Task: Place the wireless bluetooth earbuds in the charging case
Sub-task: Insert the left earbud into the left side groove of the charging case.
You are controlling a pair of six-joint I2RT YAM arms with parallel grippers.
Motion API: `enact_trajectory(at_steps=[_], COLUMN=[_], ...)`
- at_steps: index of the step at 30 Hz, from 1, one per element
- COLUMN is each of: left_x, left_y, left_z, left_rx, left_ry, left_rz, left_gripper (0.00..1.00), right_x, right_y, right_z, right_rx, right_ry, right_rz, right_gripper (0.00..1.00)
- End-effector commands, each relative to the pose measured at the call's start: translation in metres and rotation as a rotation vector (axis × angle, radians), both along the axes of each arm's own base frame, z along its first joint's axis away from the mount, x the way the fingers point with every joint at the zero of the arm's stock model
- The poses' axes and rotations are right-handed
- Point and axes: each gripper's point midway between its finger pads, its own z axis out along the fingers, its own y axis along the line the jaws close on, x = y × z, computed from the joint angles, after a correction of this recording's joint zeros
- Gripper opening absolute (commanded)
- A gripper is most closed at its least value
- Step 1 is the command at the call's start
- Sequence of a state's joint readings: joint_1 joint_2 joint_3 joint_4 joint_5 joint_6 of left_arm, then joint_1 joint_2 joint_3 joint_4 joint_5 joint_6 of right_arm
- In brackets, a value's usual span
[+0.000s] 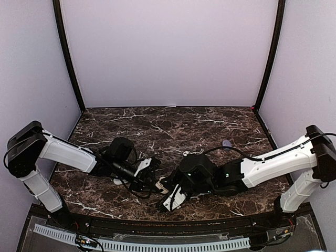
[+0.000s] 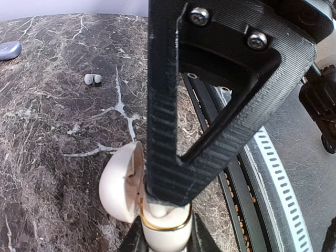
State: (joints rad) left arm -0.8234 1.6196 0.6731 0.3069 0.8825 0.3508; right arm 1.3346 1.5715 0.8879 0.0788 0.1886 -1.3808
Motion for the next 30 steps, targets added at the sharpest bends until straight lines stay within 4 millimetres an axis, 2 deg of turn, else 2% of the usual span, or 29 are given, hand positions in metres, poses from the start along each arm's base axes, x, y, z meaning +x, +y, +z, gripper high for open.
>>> enact_trajectory(at_steps=[1,8,15,22,30], left_x=[-0.002,-0.005,-0.005,-0.007,-0.008], left_y=[-0.007,-0.006,-0.005,-0.004,-0.003], left_z=[0.018,0.022,0.019,0.019,0.021], left_rx=[-0.060,-0.075,-0.070,-0.070,-0.075], left_ry=[-0.019,-0.021,-0.020,-0.023,-0.026], left_rz=[-0.034,-0.048,-0.048,-0.052,-0.051], left_gripper=[0.13,0.13,0.13,0.13,0.13], right_x=[-0.012,-0.015,-0.015,-0.020,-0.018], right_y=[0.008,0.005,0.003,-0.002,-0.010], right_z=[0.000,-0.009,-0.005,0.010,0.018], right_rx=[0.004,-0.034,-0.044,0.003,0.018], right_ry=[-0.035,-0.070,-0.048,0.007,0.054], right_rz=[0.071,0.099,0.079,0.091,0.088], right_gripper=[0.00,0.01,0.13,0.31,0.34])
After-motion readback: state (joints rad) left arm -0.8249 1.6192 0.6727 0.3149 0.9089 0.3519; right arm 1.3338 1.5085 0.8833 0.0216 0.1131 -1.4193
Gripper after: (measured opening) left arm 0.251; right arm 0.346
